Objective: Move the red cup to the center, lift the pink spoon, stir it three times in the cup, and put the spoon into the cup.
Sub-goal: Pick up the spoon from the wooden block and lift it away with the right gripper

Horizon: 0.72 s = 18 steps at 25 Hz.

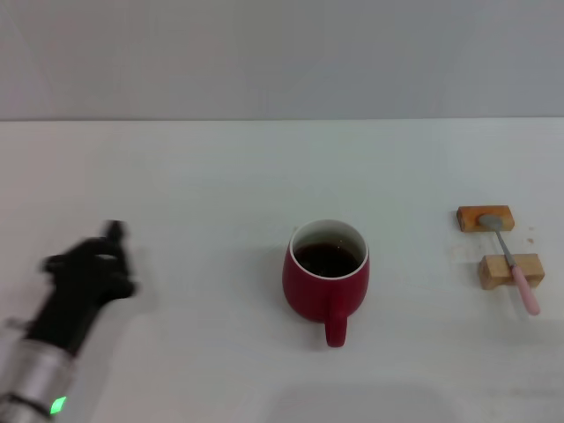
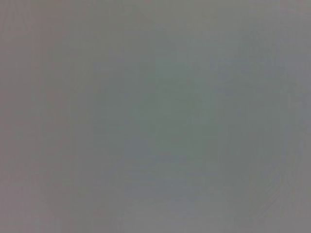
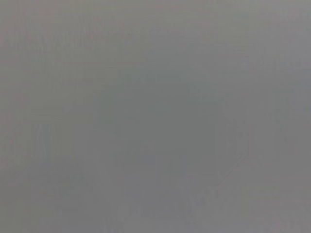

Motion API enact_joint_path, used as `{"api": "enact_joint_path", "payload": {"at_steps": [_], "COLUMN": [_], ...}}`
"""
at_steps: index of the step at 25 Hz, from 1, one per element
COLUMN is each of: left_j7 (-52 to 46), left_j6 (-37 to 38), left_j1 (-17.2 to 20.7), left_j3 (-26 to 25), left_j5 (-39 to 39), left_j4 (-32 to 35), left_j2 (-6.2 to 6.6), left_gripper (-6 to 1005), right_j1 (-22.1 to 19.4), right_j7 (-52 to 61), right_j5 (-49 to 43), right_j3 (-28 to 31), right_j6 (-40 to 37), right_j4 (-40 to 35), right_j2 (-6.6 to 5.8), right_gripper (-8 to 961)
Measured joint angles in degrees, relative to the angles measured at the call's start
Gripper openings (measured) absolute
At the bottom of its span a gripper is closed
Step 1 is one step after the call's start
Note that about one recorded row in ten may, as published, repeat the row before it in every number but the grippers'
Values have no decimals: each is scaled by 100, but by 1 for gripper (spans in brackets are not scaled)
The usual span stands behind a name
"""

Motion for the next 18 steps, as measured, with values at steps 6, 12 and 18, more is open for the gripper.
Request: {"api": "enact_joint_path", "payload": {"at_steps": [6, 12, 18], "left_j7": [-8, -8, -8], "left_j6": [988, 1018, 1017], "left_j1": [643, 644, 631], "left_j3": [-679, -640, -627], "left_j5": [5, 2, 0], "left_j4": [238, 354, 384], "left_j2": [28, 13, 5], "left_gripper": [110, 347, 533], "right_j1": [-13, -114, -191], "right_j7": [0, 0, 40], "right_j5": [-29, -29, -29], "right_j3": [-34, -157, -467], "right_j6": [-18, -91, 99], "right_j4": [-45, -36, -21], "right_j2": [3, 20, 27], "right_gripper": [704, 705, 706]}}
